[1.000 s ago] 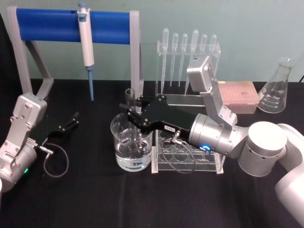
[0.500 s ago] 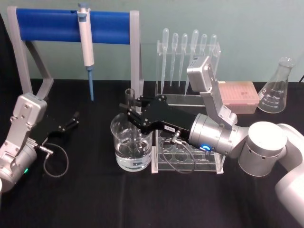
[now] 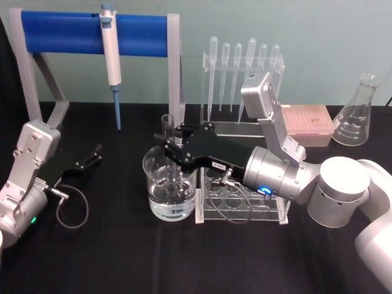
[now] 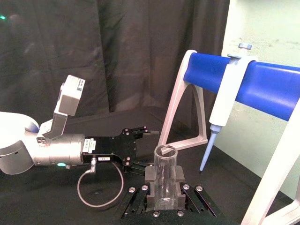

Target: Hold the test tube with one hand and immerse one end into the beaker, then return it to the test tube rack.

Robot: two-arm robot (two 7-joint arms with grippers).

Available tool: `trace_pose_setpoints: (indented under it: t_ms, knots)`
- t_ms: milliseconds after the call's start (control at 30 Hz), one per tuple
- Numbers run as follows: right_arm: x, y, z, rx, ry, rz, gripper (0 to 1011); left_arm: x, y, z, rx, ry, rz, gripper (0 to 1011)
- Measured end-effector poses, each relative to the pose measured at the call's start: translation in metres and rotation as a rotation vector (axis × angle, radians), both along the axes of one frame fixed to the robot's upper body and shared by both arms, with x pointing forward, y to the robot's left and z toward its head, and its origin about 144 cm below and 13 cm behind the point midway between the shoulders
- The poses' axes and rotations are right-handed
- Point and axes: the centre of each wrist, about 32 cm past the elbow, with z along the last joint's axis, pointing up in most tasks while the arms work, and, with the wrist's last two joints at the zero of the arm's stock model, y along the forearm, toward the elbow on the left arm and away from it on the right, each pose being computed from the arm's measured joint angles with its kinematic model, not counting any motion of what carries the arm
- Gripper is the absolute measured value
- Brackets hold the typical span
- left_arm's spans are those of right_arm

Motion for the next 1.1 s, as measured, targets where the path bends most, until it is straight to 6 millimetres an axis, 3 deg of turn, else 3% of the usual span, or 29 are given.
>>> trace_pose_setpoints:
  t_ms: [1100]
  knots:
    - [0.0, 0.0, 0.0, 0.0, 0.0, 0.0, 241, 0.0, 0.0, 0.0, 0.0, 0.0, 0.0, 1000]
